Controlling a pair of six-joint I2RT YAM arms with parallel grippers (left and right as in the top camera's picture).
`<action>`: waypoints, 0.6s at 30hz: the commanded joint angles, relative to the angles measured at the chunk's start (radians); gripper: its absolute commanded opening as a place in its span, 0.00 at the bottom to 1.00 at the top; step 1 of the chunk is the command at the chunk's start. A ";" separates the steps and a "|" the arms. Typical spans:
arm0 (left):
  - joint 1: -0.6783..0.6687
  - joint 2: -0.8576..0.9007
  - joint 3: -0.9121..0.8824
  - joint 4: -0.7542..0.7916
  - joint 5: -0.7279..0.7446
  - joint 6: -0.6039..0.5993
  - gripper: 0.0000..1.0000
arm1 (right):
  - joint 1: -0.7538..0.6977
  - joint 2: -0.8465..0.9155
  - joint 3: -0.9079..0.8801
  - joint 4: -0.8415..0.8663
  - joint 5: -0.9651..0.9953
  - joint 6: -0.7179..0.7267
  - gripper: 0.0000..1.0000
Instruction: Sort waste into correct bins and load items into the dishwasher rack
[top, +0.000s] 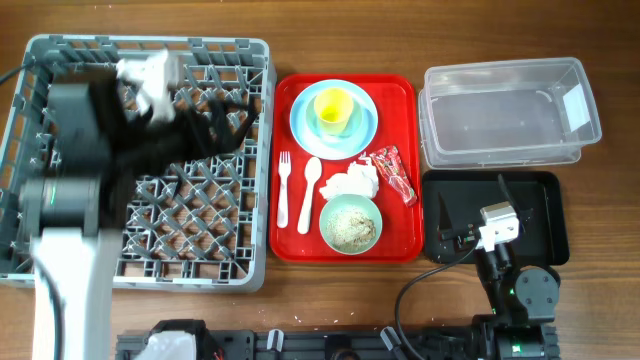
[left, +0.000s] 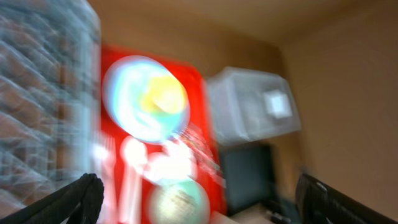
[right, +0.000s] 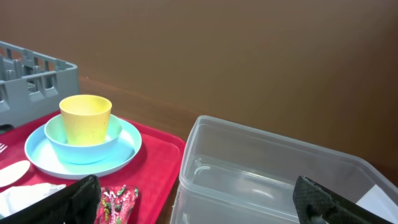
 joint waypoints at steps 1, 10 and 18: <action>-0.005 0.204 0.070 0.073 0.348 -0.174 0.85 | -0.003 -0.008 -0.001 0.003 -0.012 -0.005 1.00; -0.512 0.307 0.043 -0.151 -0.677 -0.221 0.13 | -0.003 -0.008 -0.001 0.003 -0.011 -0.006 1.00; -0.643 0.461 -0.149 0.021 -0.752 -0.282 0.19 | -0.003 -0.008 -0.001 0.003 -0.011 -0.006 1.00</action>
